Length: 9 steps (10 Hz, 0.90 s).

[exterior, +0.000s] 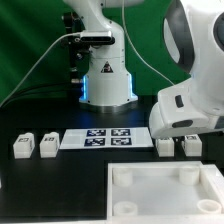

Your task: Assemble one leg

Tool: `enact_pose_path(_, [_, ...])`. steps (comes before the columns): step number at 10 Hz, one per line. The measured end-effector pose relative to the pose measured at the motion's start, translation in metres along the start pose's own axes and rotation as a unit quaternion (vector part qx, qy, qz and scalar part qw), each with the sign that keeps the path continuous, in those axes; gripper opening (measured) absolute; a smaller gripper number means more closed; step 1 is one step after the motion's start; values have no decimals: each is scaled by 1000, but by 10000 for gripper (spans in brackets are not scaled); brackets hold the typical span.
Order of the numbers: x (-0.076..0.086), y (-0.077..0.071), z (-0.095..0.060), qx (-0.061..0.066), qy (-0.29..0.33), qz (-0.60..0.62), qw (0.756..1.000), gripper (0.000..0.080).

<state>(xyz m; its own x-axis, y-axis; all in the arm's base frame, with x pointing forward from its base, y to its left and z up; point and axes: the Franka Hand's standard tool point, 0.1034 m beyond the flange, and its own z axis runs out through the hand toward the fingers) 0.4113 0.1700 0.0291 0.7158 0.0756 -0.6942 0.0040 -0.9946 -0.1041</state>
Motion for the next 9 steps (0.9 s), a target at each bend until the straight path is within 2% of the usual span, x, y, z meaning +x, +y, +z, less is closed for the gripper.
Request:
enact_pose_path(5, [1, -5, 23, -4, -21, 7, 1000, 649])
enact_pose_path(7, [1, -6, 26, -7, -23, 4, 1000, 649])
enact_pose_path(9, [1, -6, 26, -6, -23, 4, 1000, 397])
